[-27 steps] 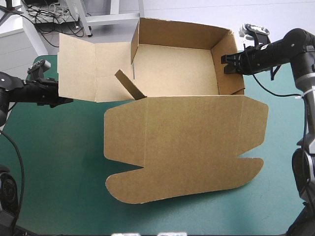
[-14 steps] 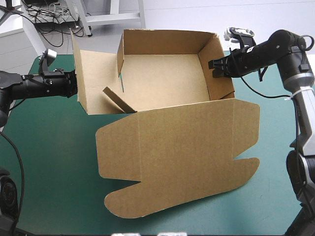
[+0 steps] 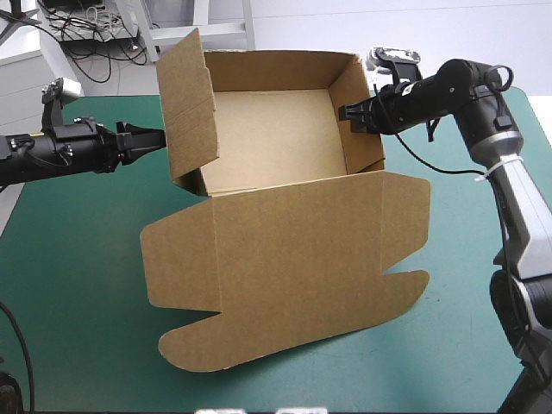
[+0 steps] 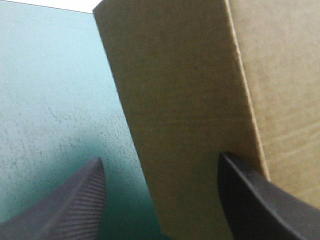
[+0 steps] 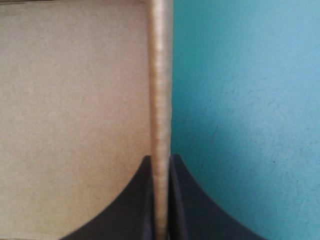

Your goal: Fold the box

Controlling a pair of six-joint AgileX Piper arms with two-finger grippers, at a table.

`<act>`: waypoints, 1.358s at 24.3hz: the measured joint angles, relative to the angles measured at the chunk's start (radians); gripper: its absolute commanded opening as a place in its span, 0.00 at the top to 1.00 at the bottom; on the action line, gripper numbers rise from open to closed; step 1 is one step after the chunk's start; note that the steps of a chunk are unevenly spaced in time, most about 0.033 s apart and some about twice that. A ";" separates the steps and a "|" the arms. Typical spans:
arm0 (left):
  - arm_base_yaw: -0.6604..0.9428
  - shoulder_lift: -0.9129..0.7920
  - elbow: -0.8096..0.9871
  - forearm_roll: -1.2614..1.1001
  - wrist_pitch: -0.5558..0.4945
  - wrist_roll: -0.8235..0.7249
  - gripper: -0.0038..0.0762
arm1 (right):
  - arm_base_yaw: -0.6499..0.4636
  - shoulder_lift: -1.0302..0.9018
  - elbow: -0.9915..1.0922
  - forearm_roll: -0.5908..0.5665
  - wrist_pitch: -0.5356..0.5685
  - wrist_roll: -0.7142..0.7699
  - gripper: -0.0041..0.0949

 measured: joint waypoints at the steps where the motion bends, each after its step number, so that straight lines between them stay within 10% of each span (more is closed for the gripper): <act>1: 0.000 -0.016 0.000 0.011 0.002 0.000 0.38 | 0.023 0.001 0.000 -0.003 -0.018 0.009 0.98; 33: -0.084 -0.056 0.000 0.479 0.020 -0.212 0.39 | 0.332 0.073 0.001 -0.219 -0.234 0.140 0.97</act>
